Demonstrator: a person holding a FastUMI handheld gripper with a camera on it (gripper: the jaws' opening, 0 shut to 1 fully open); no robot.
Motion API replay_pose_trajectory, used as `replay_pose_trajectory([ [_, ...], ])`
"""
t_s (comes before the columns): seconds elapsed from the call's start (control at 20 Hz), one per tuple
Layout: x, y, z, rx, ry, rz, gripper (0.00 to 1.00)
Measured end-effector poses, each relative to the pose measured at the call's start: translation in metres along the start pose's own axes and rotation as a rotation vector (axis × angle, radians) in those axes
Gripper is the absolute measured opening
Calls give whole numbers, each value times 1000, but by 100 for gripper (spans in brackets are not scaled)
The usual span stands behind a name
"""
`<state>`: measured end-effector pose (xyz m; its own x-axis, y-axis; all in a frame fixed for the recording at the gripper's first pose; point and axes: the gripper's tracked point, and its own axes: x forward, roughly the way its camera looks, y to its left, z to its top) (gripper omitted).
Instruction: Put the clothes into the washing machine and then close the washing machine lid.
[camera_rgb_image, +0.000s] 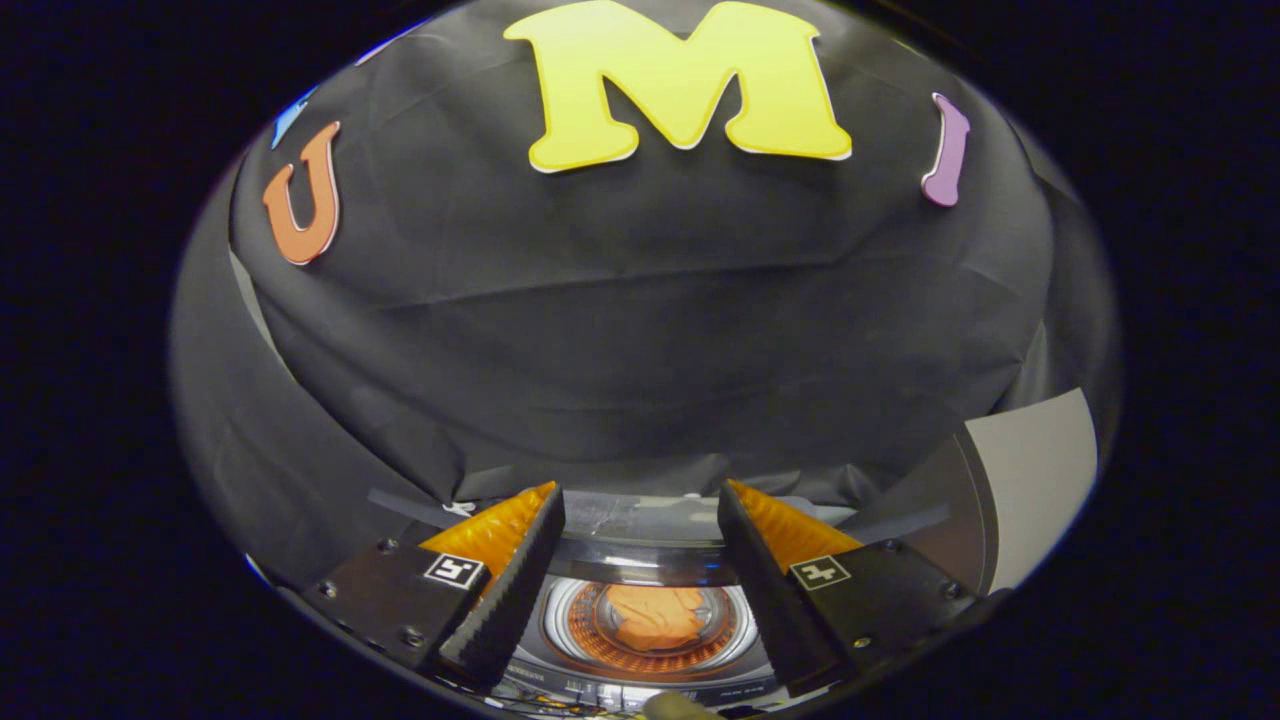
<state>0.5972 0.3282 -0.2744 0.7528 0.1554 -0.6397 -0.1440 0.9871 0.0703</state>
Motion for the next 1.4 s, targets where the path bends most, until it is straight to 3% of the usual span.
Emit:
replay_pose_trajectory([
  [1.4, -38, -1, -52, -50, -37, 10, 96],
])
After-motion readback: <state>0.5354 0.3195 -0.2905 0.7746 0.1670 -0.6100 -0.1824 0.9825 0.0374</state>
